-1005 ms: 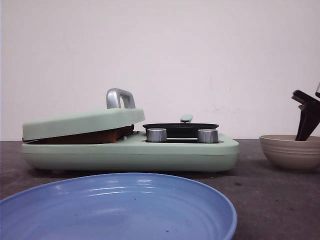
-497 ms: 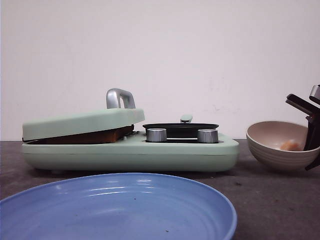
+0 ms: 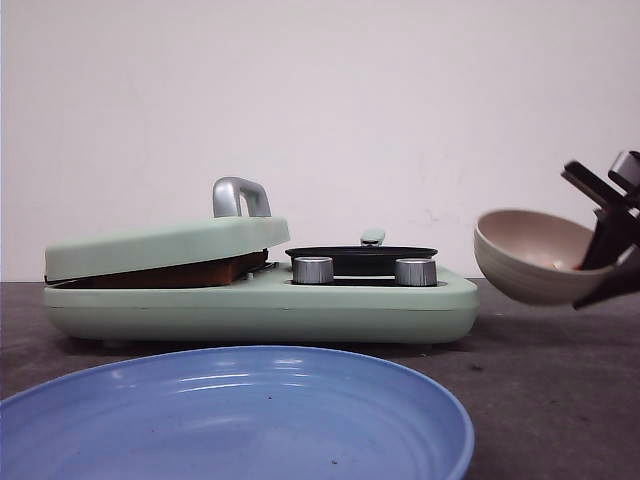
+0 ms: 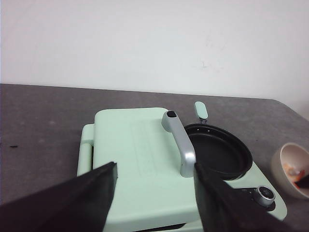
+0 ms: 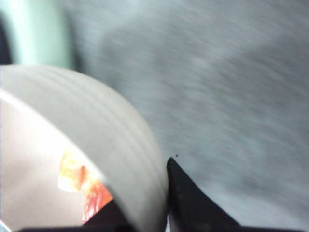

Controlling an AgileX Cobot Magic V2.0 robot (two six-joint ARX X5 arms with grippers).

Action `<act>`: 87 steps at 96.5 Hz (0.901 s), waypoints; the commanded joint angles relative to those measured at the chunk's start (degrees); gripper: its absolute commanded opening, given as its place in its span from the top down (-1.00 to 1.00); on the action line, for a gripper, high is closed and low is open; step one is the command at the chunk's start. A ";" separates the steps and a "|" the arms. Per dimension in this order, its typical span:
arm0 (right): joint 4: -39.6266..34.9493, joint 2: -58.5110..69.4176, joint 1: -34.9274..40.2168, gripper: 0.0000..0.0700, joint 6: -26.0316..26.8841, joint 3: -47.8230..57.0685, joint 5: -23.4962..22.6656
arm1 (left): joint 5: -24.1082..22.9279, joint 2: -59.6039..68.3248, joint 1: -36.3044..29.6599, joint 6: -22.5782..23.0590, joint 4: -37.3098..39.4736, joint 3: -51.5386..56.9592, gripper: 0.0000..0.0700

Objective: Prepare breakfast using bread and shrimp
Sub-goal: 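Lift the bowl over the frying pan and tip the shrimp in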

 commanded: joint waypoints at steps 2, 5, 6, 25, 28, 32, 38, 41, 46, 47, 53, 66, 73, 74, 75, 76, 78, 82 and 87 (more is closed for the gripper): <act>2.86 -0.63 0.44 0.99 3.08 2.95 -1.22 | -0.26 0.31 -0.33 0.07 0.76 0.52 0.23; 3.10 -0.72 0.81 0.99 3.43 3.98 -1.25 | -0.26 0.31 -0.33 0.07 0.74 0.52 0.23; 3.08 -0.72 0.96 0.99 3.50 4.37 -1.25 | -0.26 0.31 -0.33 0.07 0.72 0.52 0.23; 4.63 -0.55 6.64 0.99 3.48 12.50 1.29 | -0.26 0.31 -0.33 0.07 0.59 0.52 0.23; 5.42 -0.55 8.04 0.99 3.41 13.68 2.73 | -0.26 0.31 -0.33 0.04 0.59 0.52 0.23; 6.40 -0.44 9.88 0.99 3.30 15.17 5.09 | -0.26 0.31 -0.33 0.04 0.59 0.52 0.23; 7.10 0.02 12.48 0.99 2.47 17.42 8.90 | -0.26 0.31 -0.33 -0.07 0.57 0.52 0.23; 7.61 0.52 13.70 0.99 2.03 18.49 10.34 | -0.26 0.31 -0.33 -0.13 0.59 0.52 0.23; 8.96 1.79 15.85 0.99 0.44 20.11 12.17 | -0.26 0.31 -0.33 -0.13 0.61 0.52 0.23; 9.09 1.95 16.02 0.99 0.24 20.24 12.31 | -0.26 0.31 -0.33 -0.13 0.61 0.52 0.23; 10.19 3.54 18.01 0.99 -2.51 21.70 15.12 | -0.26 0.31 -0.33 -0.09 0.63 0.52 0.23; 13.88 5.22 22.14 0.99 -14.21 22.18 25.64 | -0.26 0.31 -0.33 -0.09 0.57 0.52 0.23; 15.30 5.25 24.28 0.99 -21.99 22.18 33.33 | -0.26 0.28 -0.33 -0.09 0.48 0.52 0.23; 15.58 5.25 24.57 0.99 -23.10 22.18 34.38 | -0.24 0.28 -0.33 -0.11 0.48 0.52 0.23; 15.91 5.25 24.83 0.99 -24.28 22.18 35.36 | -0.24 0.28 -0.33 -0.11 0.48 0.52 0.23; 16.26 5.25 25.11 0.99 -25.33 22.18 36.24 | -0.24 0.28 -0.33 -0.11 0.46 0.52 0.23; 17.14 5.25 25.81 0.99 -28.11 22.18 38.38 | -0.24 0.28 -0.33 -0.11 0.46 0.52 0.23; 19.26 5.25 26.82 0.99 -32.06 22.18 41.07 | -0.26 0.28 -0.33 -0.09 0.46 0.52 0.23; 21.57 5.25 27.63 0.99 -36.09 22.18 43.08 | -0.24 0.31 -0.33 -0.11 0.46 0.52 0.23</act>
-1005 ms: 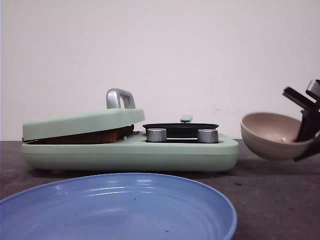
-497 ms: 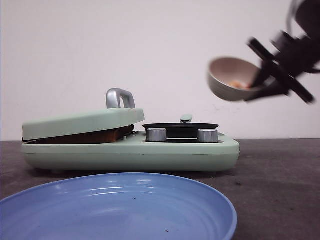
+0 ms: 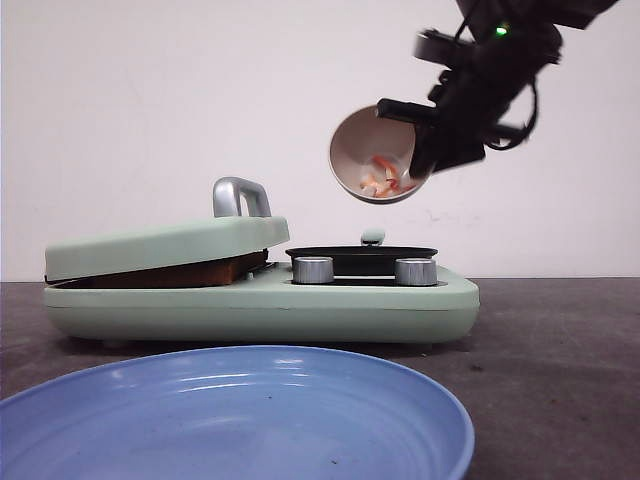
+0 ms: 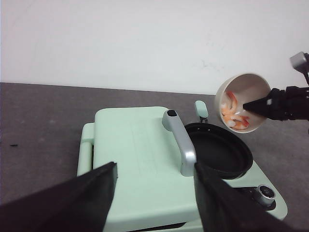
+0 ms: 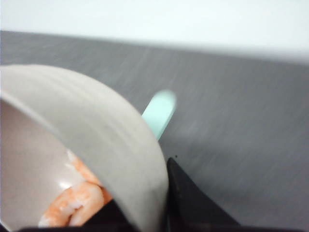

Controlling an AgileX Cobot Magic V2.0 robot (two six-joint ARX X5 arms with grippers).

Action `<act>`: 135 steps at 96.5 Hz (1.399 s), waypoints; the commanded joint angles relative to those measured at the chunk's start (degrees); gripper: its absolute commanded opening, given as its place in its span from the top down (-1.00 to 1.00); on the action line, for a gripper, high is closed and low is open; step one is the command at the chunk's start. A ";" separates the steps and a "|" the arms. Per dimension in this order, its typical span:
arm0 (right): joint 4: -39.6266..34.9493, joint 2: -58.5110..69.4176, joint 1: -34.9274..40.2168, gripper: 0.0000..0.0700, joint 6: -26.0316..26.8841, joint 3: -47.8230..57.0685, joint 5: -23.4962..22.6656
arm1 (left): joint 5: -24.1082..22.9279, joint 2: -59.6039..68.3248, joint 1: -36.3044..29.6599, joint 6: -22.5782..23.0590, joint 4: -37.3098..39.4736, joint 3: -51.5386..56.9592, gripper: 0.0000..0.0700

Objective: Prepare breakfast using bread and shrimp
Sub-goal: 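Lift the bowl over the frying pan and tip the shrimp in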

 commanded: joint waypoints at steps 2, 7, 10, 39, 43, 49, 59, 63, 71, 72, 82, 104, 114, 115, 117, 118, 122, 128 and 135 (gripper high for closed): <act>4.81 0.39 1.55 0.99 -14.75 1.16 3.98 | -0.26 0.31 -0.33 -0.07 0.59 0.52 0.23; 6.69 0.39 2.03 0.99 -18.60 1.16 5.33 | -0.26 0.31 -0.33 -0.07 0.59 0.52 0.23; 7.41 0.39 2.27 0.99 -20.74 1.16 6.14 | -0.26 0.31 -0.33 -0.07 0.57 0.52 0.23; 8.96 2.12 4.81 0.99 -38.51 1.14 10.49 | -0.26 0.31 -0.33 0.20 -1.22 0.52 0.23; 9.35 2.23 5.40 0.99 -40.61 1.14 11.93 | -0.26 0.31 -0.33 0.33 -1.73 0.52 0.23; 10.45 2.47 5.99 0.99 -41.46 1.14 12.46 | -0.26 0.31 -0.33 0.83 -2.36 0.52 0.23; 11.47 2.62 6.60 0.99 -41.40 1.14 12.66 | -0.26 0.31 -0.33 1.33 -2.47 0.52 0.23; 11.85 2.78 6.84 0.99 -41.42 1.14 12.63 | -0.26 0.31 -0.33 1.40 -2.36 0.52 0.23; 12.28 2.99 7.21 0.99 -41.64 1.14 13.38 | -0.26 0.31 -0.33 1.46 -2.36 0.52 0.23; 12.28 2.99 7.23 0.99 -41.64 1.14 13.42 | -0.26 0.31 -0.33 1.46 -2.36 0.52 0.23; 13.07 3.17 7.52 0.99 -42.07 1.14 13.94 | -0.26 0.28 -0.33 1.46 -2.36 0.52 0.23; 19.67 3.15 8.15 0.99 -40.83 1.14 18.18 | -0.26 0.28 -0.33 1.84 -2.43 0.52 0.23; 21.29 3.15 8.26 0.99 -39.63 1.14 18.25 | -0.26 0.28 -0.33 1.81 -2.64 0.52 0.23; 21.40 3.15 8.31 0.99 -39.50 1.14 18.23 | -0.26 0.28 -0.33 1.84 -2.69 0.52 0.23; 21.77 3.15 8.33 0.99 -39.10 1.14 18.23 | -0.26 0.28 -0.33 1.84 -2.80 0.52 0.23; 21.92 3.15 8.31 0.99 -38.99 1.14 18.23 | -0.26 0.28 -0.33 1.84 -2.82 0.52 0.23; 22.32 3.15 8.33 0.99 -39.01 1.14 18.23 | -0.26 0.28 -0.33 1.84 -3.04 0.52 0.23; 22.62 3.15 8.33 0.99 -38.51 1.14 18.21 | -0.26 0.28 -0.33 1.90 -3.32 0.52 0.23; 22.29 3.15 8.26 0.99 -37.22 1.14 18.25 | -0.26 0.31 -0.33 2.14 -3.72 0.52 0.23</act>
